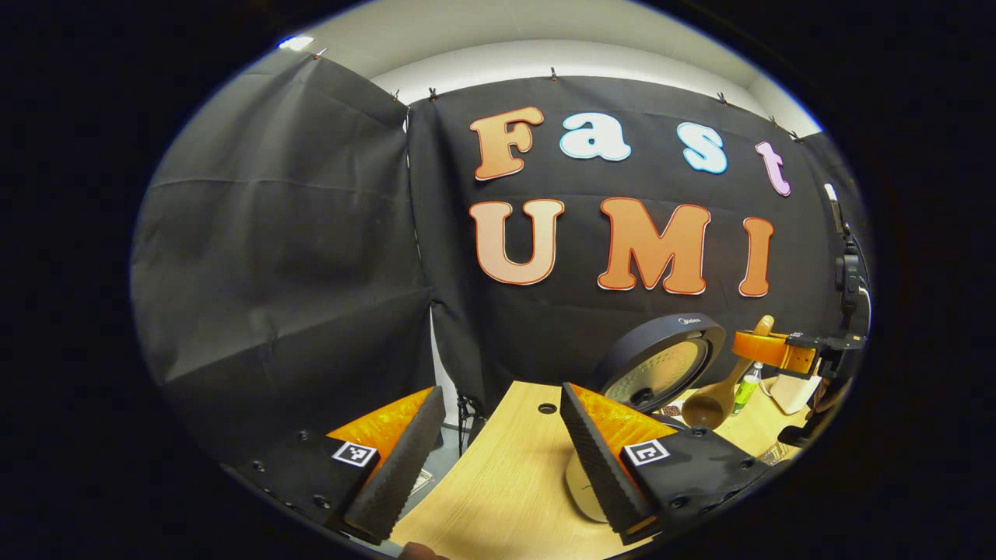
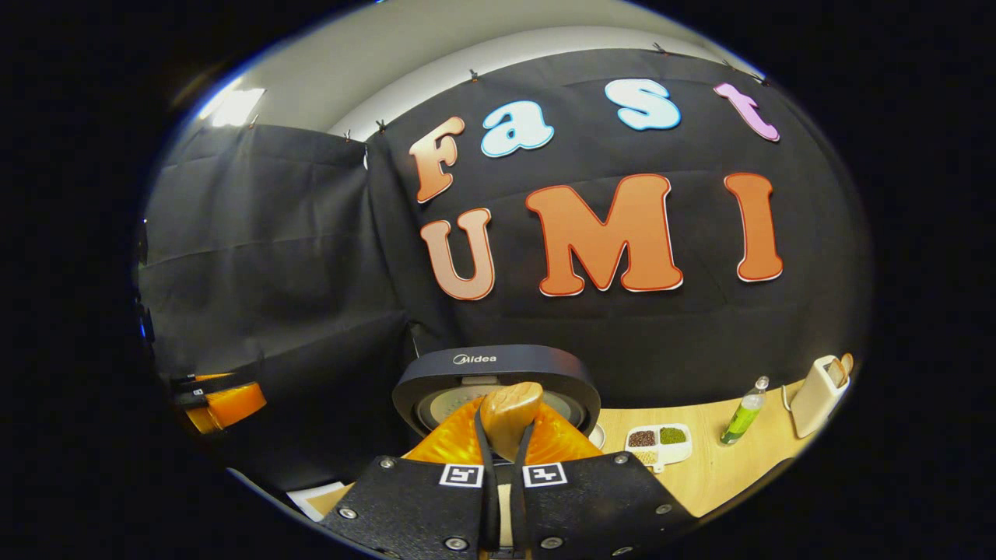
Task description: Close the left gripper, press the button to open the rice cooker; take a wooden spoon from the chopstick holder with the right hand, scoop a spoonful of rice and pour it into the rice cooker, then put the wooden spoon back into the chopstick holder.
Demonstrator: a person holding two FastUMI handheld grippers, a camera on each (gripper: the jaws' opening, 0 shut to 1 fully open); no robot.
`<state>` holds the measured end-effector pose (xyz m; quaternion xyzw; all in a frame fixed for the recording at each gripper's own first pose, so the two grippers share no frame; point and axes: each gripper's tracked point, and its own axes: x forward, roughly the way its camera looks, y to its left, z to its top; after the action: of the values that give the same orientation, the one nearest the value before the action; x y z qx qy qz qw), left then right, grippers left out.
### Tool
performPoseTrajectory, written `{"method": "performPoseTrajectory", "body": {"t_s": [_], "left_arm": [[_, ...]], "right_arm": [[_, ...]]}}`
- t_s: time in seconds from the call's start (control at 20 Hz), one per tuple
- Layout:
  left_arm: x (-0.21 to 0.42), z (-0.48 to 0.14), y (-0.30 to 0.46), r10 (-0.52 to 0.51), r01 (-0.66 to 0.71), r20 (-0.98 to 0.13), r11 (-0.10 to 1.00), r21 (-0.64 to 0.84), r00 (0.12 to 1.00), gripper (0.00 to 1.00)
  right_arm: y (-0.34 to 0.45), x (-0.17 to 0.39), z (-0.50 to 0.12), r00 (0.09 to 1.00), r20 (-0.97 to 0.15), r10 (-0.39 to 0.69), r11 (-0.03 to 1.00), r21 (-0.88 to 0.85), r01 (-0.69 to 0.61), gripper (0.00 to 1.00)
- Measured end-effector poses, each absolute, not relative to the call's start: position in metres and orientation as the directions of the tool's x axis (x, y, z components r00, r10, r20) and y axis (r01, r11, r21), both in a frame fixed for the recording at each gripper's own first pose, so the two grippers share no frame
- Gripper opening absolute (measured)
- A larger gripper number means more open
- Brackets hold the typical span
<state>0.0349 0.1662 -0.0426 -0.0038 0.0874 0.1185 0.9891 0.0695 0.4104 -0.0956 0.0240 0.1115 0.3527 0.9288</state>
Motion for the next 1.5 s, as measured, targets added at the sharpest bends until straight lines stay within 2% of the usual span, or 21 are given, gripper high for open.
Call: {"method": "performPoseTrajectory", "body": {"t_s": [0.35, 0.55, 0.6, 0.75, 1.1, 1.5], "left_arm": [[0.038, -0.036, 0.142, 0.202, -0.203, -0.149, 0.979, 0.010, 0.968, 0.98], [0.044, -0.030, 0.130, 0.180, -0.182, -0.135, 0.983, -0.002, 0.974, 1.00], [0.046, -0.028, 0.126, 0.173, -0.175, -0.131, 0.984, -0.004, 0.976, 0.97], [0.048, -0.026, 0.116, 0.164, -0.165, -0.126, 0.986, 0.003, 0.978, 0.98], [0.046, -0.019, 0.101, 0.163, -0.162, -0.122, 0.987, 0.013, 0.979, 0.98], [0.036, -0.016, 0.097, 0.206, -0.203, -0.126, 0.979, 0.032, 0.970, 0.97]], "right_arm": [[0.328, 0.076, -0.069, 0.797, -0.156, 0.583, 0.810, 0.184, -0.556, 0.04], [0.254, 0.090, -0.063, 0.866, -0.147, 0.479, 0.873, 0.179, -0.453, 0.05], [0.236, 0.093, -0.063, 0.879, -0.147, 0.453, 0.885, 0.188, -0.425, 0.05], [0.177, 0.095, -0.061, 0.914, -0.144, 0.379, 0.913, 0.221, -0.344, 0.04], [0.069, 0.099, -0.092, 0.958, -0.181, 0.222, 0.954, 0.243, -0.175, 0.05], [0.016, 0.108, -0.184, 0.939, -0.304, 0.161, 0.954, 0.293, -0.068, 0.05]]}}
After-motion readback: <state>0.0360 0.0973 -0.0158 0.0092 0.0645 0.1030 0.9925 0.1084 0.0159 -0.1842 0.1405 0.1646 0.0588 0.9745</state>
